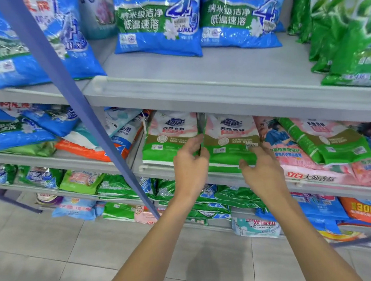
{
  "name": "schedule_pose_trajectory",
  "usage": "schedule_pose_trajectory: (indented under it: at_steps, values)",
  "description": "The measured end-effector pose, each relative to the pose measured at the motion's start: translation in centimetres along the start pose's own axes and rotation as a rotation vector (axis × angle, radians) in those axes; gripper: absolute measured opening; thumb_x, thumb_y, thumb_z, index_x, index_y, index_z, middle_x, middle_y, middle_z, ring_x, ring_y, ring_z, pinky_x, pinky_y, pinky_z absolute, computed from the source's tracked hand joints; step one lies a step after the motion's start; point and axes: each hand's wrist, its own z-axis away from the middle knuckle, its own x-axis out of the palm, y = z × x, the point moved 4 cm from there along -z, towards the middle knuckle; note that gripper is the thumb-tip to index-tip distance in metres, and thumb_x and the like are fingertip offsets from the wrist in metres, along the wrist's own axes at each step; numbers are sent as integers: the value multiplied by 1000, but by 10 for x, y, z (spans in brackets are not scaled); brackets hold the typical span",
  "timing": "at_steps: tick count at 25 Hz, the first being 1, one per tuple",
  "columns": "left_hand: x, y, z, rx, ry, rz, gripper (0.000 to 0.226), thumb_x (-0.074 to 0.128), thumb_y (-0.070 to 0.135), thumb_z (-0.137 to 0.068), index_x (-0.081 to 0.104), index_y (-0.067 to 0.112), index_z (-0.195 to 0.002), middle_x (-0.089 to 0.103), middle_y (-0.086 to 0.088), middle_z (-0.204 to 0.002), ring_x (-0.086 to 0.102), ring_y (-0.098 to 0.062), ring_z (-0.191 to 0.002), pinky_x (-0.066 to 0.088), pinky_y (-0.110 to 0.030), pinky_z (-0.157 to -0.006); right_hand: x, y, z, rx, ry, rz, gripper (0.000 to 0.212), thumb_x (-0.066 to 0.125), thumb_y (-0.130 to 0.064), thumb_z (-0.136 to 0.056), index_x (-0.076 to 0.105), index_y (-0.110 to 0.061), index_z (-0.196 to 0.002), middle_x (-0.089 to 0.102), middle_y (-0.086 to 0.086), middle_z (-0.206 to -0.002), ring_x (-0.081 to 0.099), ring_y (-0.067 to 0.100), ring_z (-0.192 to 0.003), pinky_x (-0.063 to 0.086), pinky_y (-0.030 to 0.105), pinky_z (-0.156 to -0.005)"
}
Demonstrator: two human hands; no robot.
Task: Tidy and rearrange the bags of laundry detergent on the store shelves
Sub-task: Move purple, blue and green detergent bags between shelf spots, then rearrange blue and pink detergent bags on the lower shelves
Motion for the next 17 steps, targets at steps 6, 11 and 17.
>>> schedule_pose_trajectory:
  at_steps: [6, 11, 17]
  values:
    - [-50, 31, 35, 12, 7, -105, 40, 60, 16, -99, 60, 21, -139, 60, 12, -141, 53, 2, -126, 42, -32, -115, -17, -67, 44, -132, -86, -51, 44, 57, -22, -101, 54, -14, -144, 55, 6, -148, 55, 25, -132, 41, 36, -112]
    - [-129, 41, 67, 17, 148, -189, 33, 64, 24, -98, 65, 35, -128, 64, 13, -134, 58, 13, -70, 47, -3, -78, -19, -133, 78, -283, -167, -72, 48, 55, -36, -102, 49, -22, -148, 49, -7, -152, 45, 13, -140, 34, 33, -117]
    - [-229, 62, 81, 41, 363, -189, 30, 64, 22, -98, 64, 48, -113, 67, 38, -90, 55, 2, -73, 47, -23, -82, -14, -211, 99, -447, -212, -137, 47, 52, -44, -102, 47, -33, -147, 48, -14, -152, 44, 9, -140, 36, 35, -116]
